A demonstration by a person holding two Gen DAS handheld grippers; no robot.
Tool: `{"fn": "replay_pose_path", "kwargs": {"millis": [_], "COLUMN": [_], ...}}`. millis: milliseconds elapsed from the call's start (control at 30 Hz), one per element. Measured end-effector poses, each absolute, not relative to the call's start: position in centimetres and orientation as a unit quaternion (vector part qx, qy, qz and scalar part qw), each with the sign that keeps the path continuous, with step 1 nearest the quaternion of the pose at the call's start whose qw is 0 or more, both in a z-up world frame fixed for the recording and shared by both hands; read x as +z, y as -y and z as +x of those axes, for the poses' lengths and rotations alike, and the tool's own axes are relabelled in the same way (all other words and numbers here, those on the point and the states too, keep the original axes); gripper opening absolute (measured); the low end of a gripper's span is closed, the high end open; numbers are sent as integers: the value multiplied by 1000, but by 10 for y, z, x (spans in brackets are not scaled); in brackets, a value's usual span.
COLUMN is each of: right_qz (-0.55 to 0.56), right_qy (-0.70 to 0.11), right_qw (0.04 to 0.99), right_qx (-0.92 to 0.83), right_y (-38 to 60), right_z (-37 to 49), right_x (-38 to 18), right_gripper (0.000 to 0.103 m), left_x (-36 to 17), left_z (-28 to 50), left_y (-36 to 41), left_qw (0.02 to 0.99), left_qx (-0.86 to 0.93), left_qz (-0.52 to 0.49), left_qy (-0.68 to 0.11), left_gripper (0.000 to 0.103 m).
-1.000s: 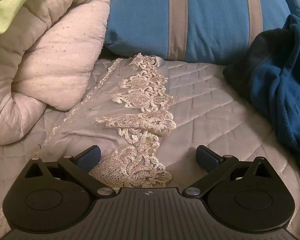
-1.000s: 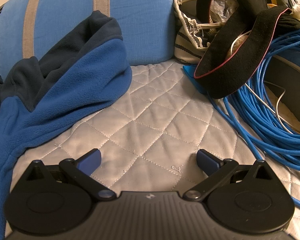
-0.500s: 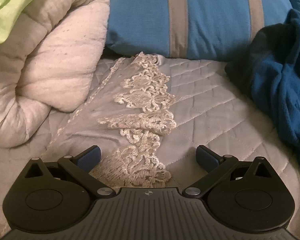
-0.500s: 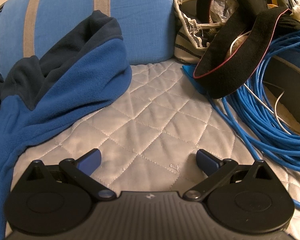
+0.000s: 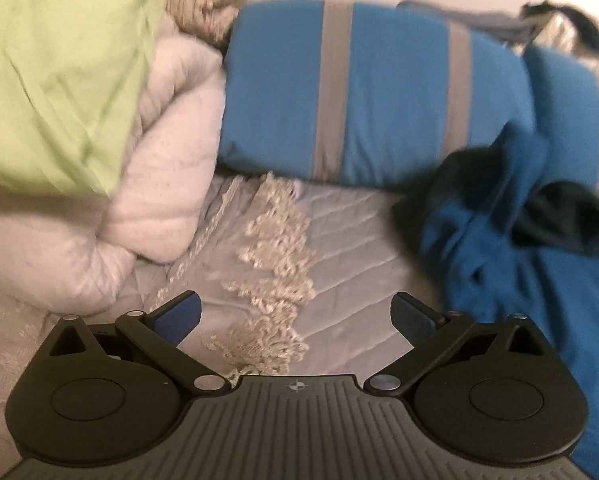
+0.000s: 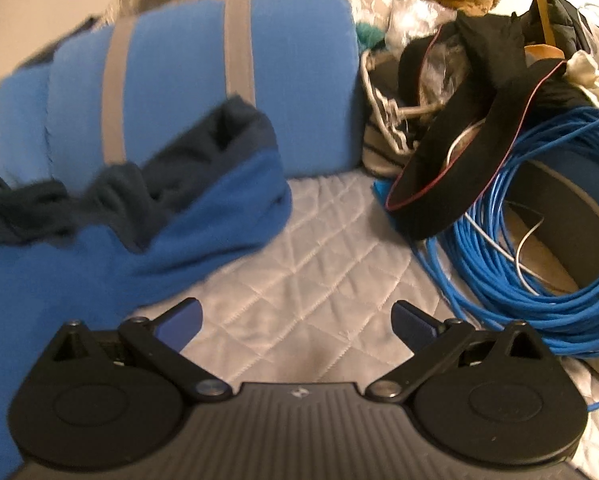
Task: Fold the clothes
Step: 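Move both tools over the bed toward the blue fleece jacket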
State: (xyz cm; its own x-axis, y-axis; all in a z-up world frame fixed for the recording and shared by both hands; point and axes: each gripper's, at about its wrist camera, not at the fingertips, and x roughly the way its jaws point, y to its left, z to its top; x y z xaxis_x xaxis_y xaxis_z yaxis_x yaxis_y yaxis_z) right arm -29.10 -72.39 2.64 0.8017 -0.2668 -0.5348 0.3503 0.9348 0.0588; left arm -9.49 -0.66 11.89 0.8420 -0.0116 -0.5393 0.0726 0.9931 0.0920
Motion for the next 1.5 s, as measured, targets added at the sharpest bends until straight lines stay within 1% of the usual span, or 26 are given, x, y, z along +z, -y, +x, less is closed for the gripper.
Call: {"fn": "replay_pose_path", "kwargs": {"millis": [100, 200, 500, 633, 767, 967, 1133, 1300, 1433, 1467, 1500], "right_qz": [85, 69, 46, 7, -23, -12, -28, -35, -33, -31, -28], "right_qy": [-248, -235, -217, -235, -261, -297, -314, -344, -376, -385, -394], "right_qw": [953, 958, 970, 968, 963, 954, 945, 928, 910, 906, 902], "right_qx": [-153, -146, -101, -91, -54, 24, 86, 142, 172, 174, 175], "right_y": [716, 702, 658, 636, 615, 598, 580, 564, 555, 553, 553], "right_z": [-308, -320, -353, -368, -386, -411, -426, -433, -439, -440, -441], "right_x": [52, 75, 138, 147, 144, 140, 137, 138, 138, 138, 138], "right_gripper": [103, 103, 103, 103, 103, 102, 102, 89, 73, 70, 69], "left_x": [144, 167, 225, 240, 244, 245, 240, 241, 244, 244, 244], "left_z": [-115, -133, -171, -185, -193, -205, -204, -204, -205, -205, -205], "left_y": [10, 14, 29, 38, 45, 51, 50, 54, 56, 57, 58], "left_qw": [963, 967, 976, 979, 979, 977, 975, 974, 974, 974, 974], "left_qx": [-34, -46, -74, -87, -104, -122, -135, -137, -137, -137, -137], "left_qz": [57, 58, 67, 69, 65, 66, 54, 59, 66, 67, 68], "left_qy": [-261, -242, -191, -171, -165, -159, -167, -168, -165, -165, -165], "left_gripper": [103, 103, 103, 103, 103, 103, 103, 103, 103, 103, 103]}}
